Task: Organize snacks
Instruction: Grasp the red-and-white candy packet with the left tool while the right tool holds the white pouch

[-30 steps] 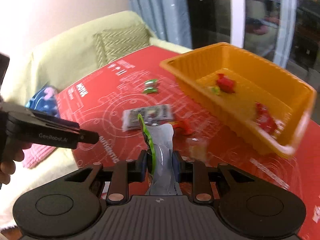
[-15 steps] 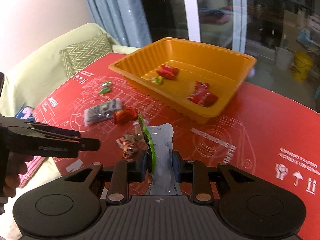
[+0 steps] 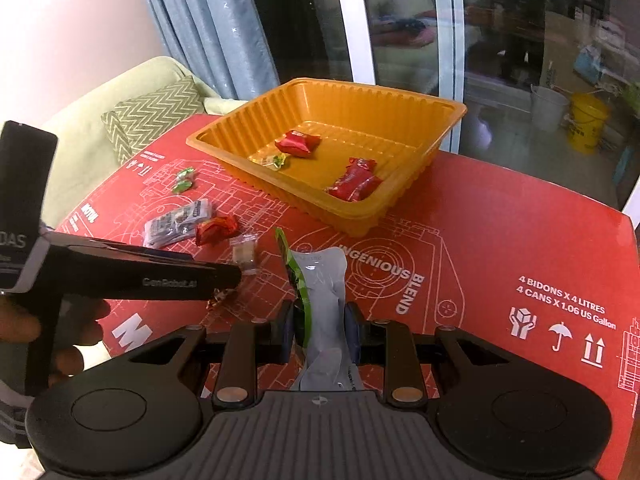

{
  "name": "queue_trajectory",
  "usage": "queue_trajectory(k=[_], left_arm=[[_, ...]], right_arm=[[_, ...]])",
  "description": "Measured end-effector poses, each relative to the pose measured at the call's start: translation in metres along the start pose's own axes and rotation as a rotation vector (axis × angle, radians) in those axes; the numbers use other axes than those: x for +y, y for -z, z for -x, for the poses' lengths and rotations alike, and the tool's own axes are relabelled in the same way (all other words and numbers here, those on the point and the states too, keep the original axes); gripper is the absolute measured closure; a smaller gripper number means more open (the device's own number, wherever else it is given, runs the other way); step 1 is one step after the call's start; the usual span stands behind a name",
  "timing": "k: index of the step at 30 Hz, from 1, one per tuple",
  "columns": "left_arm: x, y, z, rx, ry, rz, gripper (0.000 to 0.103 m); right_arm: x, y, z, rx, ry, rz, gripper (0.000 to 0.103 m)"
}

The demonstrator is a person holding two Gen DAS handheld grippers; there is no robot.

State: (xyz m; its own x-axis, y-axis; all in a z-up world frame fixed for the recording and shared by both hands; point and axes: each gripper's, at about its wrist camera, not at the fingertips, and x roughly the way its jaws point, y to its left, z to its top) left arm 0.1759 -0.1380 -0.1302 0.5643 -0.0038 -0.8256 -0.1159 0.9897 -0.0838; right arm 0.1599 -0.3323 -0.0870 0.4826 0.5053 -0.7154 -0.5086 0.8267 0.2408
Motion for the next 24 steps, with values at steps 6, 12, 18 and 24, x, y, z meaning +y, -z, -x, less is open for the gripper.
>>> queue_trajectory(k=[6,12,18,24], left_arm=[[0.003,0.005,-0.005,0.005,-0.025,-0.018,0.053],[0.025,0.015,0.003,0.002,-0.073,0.002,0.053],[0.045,0.020,0.011,0.001,-0.092,0.024,0.053],[0.050,0.017,0.013,-0.002,-0.085,0.029,0.053]], right_arm=[[-0.004,0.001,0.001,0.003,0.000,-0.005,0.076],[-0.004,0.003,0.000,0.010,-0.008,-0.012,0.076],[-0.001,0.003,-0.002,0.017,-0.018,-0.009,0.076],[0.001,0.001,-0.004,0.016,-0.025,-0.001,0.076]])
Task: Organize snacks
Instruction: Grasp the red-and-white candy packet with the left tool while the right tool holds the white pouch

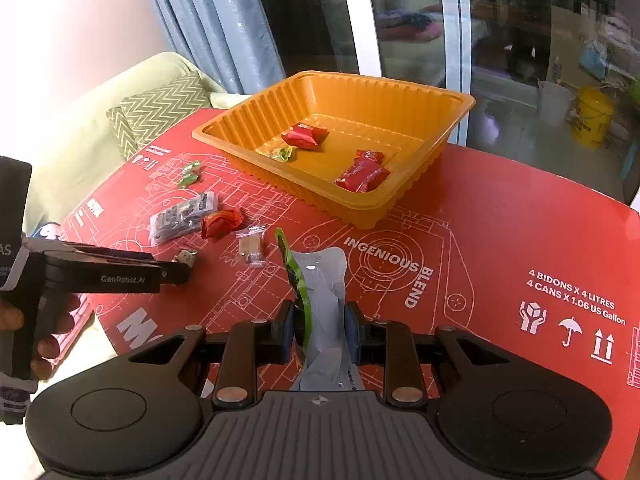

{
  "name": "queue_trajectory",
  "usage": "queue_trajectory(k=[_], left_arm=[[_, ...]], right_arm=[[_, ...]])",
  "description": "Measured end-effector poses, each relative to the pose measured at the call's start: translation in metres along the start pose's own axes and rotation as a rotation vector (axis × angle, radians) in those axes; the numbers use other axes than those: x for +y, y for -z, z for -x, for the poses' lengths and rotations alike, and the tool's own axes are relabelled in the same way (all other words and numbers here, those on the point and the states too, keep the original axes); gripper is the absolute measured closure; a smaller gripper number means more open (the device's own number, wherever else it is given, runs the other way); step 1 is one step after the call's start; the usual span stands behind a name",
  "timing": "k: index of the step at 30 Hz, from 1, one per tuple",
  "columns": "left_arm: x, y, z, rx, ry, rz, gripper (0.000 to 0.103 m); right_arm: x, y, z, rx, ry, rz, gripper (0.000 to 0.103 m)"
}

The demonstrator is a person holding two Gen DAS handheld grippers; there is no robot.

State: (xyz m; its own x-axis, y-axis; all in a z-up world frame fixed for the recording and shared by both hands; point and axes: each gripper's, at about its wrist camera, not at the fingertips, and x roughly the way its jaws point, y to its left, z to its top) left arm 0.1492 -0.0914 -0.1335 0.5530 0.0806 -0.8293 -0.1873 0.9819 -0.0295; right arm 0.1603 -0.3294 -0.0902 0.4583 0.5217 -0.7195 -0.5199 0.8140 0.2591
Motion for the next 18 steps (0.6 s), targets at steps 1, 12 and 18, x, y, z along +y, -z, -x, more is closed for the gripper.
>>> queue_trajectory(k=[1,12,18], left_arm=[[0.000,-0.001,0.000,-0.001,0.002,0.003,0.053],[-0.011,-0.004,-0.004,-0.006,0.012,-0.020,0.053],[-0.013,0.000,-0.006,-0.010,0.001,-0.042,0.054]], right_arm=[[0.000,0.000,0.000,0.001,-0.001,0.000,0.076],[0.001,0.003,0.003,0.001,0.006,-0.003,0.076],[0.001,0.005,0.003,0.004,0.007,-0.007,0.076]])
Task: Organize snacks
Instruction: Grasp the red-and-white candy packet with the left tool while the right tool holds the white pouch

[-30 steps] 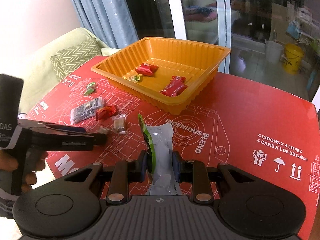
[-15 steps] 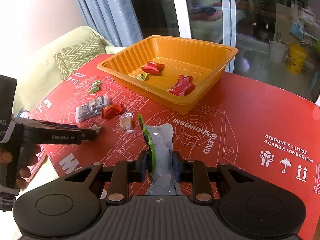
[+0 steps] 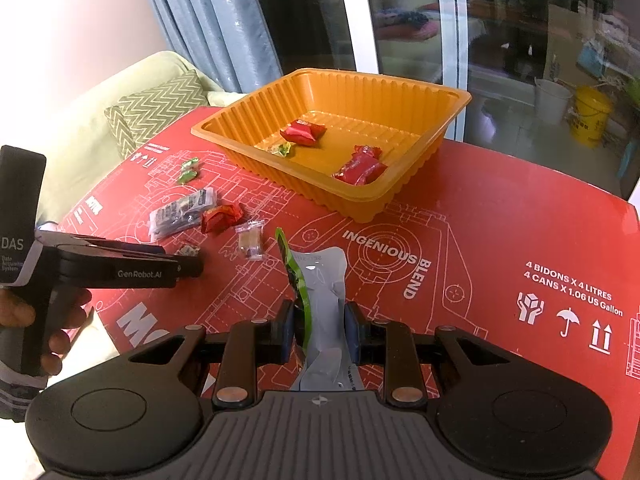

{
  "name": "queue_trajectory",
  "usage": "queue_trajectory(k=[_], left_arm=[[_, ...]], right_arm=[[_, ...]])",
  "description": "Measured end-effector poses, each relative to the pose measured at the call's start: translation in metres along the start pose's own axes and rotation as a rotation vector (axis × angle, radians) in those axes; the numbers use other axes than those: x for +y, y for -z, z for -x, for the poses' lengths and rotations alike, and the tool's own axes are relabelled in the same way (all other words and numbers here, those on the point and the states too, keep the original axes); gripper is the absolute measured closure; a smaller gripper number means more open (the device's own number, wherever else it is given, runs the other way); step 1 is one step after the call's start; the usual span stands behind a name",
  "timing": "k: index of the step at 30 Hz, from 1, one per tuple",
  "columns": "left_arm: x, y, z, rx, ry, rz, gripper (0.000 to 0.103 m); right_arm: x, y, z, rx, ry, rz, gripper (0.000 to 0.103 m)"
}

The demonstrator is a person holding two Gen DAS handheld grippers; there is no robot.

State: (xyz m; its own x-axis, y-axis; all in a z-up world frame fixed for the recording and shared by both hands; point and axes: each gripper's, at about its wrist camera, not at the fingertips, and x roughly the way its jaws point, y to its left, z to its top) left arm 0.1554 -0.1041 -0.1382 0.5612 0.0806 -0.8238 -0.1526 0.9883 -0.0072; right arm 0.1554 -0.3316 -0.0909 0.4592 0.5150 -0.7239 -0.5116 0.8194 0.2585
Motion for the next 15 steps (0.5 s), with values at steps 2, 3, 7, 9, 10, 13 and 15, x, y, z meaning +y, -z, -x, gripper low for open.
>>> queue_trajectory(k=[2,3,7,9,10,13,15], left_arm=[[-0.0005,0.0000,-0.0004,-0.002,-0.002,-0.006,0.059],[-0.0004,-0.0002,-0.0004,-0.003,-0.003,-0.008,0.064],[0.0001,-0.0006,0.0005,-0.006,0.001,-0.016,0.081],[0.0003,-0.0004,0.0011,-0.007,0.001,-0.020,0.081],[0.0004,0.0000,0.0013,-0.007,0.002,-0.021,0.081],[0.0001,0.0013,0.0035,-0.012,-0.001,-0.027,0.082],[0.0001,0.0020,0.0065,-0.018,-0.001,-0.029,0.084]], right_arm=[[0.0002,0.0004,0.0001,0.001,-0.001,0.001,0.076],[0.0005,0.0007,0.0001,0.001,0.000,0.002,0.076],[0.0013,0.0017,0.0002,0.001,-0.004,0.002,0.076],[0.0023,0.0024,0.0001,0.001,-0.007,0.005,0.076],[0.0028,0.0025,0.0001,0.001,-0.008,0.006,0.076],[0.0039,0.0023,-0.0003,0.001,-0.013,0.010,0.076],[0.0048,0.0015,0.0002,0.000,-0.016,0.011,0.076]])
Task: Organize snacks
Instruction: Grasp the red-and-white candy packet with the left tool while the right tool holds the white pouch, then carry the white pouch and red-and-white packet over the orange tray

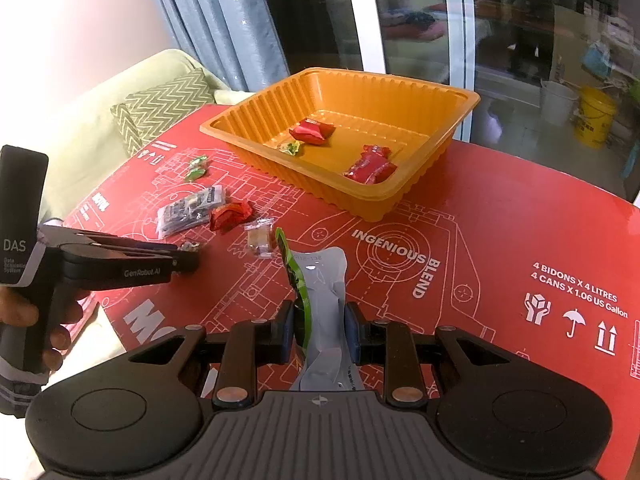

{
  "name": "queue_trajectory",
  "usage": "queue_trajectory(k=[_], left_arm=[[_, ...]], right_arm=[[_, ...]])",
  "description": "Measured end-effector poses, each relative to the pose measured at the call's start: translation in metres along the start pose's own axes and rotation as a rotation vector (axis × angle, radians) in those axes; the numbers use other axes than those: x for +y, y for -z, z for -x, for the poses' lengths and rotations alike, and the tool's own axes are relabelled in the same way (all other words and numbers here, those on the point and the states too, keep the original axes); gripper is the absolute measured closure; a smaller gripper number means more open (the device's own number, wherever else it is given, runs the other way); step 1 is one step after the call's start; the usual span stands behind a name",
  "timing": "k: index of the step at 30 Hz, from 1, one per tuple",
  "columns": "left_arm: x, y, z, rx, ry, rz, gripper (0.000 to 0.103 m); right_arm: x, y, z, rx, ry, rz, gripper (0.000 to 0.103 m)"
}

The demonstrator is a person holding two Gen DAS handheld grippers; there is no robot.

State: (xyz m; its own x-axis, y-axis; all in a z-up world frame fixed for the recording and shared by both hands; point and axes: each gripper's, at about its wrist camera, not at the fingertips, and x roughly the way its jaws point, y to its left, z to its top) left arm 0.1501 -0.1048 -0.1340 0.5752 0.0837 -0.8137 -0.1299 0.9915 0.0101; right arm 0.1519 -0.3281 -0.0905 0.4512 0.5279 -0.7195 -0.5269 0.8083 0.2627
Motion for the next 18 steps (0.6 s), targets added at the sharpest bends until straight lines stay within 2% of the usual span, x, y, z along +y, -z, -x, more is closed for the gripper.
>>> queue_trajectory(k=[18], left_arm=[[0.011,-0.017,0.050,-0.098,0.006,0.018,0.084]], right_arm=[[0.014,-0.019,0.005,-0.029,-0.064,0.026,0.076]])
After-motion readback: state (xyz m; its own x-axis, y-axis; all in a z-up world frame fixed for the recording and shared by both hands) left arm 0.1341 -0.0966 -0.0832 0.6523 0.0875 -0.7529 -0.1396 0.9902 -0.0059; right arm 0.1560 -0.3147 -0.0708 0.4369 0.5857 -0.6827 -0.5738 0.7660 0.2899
